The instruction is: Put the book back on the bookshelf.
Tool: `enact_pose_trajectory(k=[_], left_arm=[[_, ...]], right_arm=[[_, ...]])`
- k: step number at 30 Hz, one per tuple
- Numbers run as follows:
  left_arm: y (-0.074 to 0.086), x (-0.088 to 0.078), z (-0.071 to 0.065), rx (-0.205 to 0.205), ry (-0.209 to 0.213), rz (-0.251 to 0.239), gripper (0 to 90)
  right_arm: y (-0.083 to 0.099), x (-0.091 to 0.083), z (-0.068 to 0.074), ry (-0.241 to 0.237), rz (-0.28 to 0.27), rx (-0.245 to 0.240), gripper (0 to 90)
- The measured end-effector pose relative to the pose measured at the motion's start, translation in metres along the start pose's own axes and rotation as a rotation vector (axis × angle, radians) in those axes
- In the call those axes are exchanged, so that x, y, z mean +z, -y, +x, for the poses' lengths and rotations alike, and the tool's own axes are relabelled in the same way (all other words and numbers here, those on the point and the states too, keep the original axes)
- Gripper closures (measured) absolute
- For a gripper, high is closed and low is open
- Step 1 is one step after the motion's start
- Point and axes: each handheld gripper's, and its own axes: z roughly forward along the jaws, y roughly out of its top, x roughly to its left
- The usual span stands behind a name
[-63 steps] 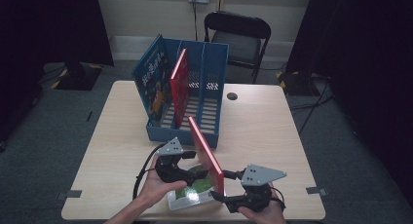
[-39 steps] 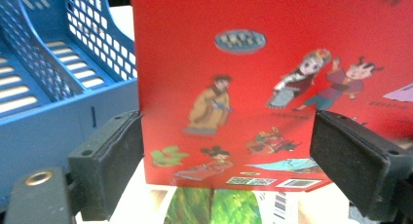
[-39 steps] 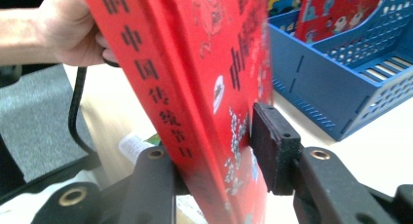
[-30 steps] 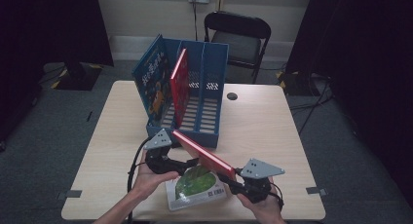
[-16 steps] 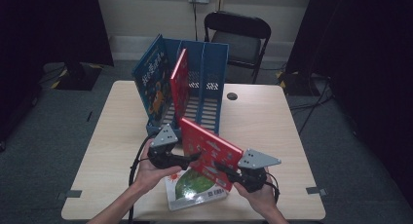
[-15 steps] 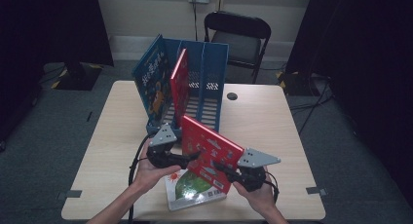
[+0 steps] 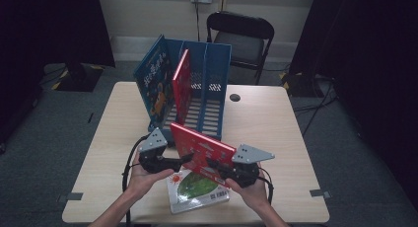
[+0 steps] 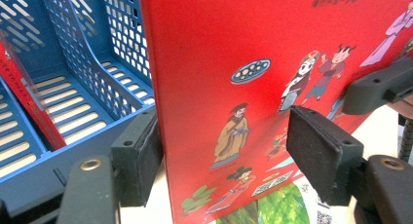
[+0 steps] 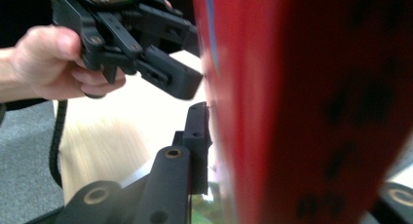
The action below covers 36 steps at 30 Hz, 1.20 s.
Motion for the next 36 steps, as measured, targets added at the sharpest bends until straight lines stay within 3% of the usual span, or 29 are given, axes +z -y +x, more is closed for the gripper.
enact_pose_trajectory(k=[12,15,19,24,28,30,33,36], left_arm=[[0.002,-0.001,0.007,-0.040,0.005,-0.003,28.7],[0.005,-0.003,0.008,-0.065,0.001,0.060,27.9],[0.016,-0.011,0.009,-0.063,-0.026,0.104,22.9],[0.030,-0.023,0.016,-0.108,-0.054,0.110,15.8],[0.041,-0.026,0.018,-0.092,-0.091,0.182,15.7],[0.044,-0.026,0.020,-0.105,-0.102,0.196,15.8],[0.048,-0.030,0.024,-0.082,-0.108,0.194,15.8],[0.053,-0.030,0.028,-0.117,-0.130,0.205,15.7]], right_arm=[[-0.010,0.005,0.002,-0.004,0.016,-0.038,79.8],[-0.013,0.007,0.004,0.008,0.031,-0.054,80.3],[-0.014,0.008,0.000,0.011,0.024,-0.029,80.4],[-0.015,0.009,-0.002,0.018,0.022,-0.003,80.5],[-0.016,0.010,-0.002,0.024,0.020,0.016,80.5],[-0.016,0.010,-0.002,0.026,0.019,0.019,80.6],[-0.018,0.009,-0.004,0.019,0.015,0.023,80.6],[-0.021,0.007,-0.004,0.023,0.012,0.029,80.5]])
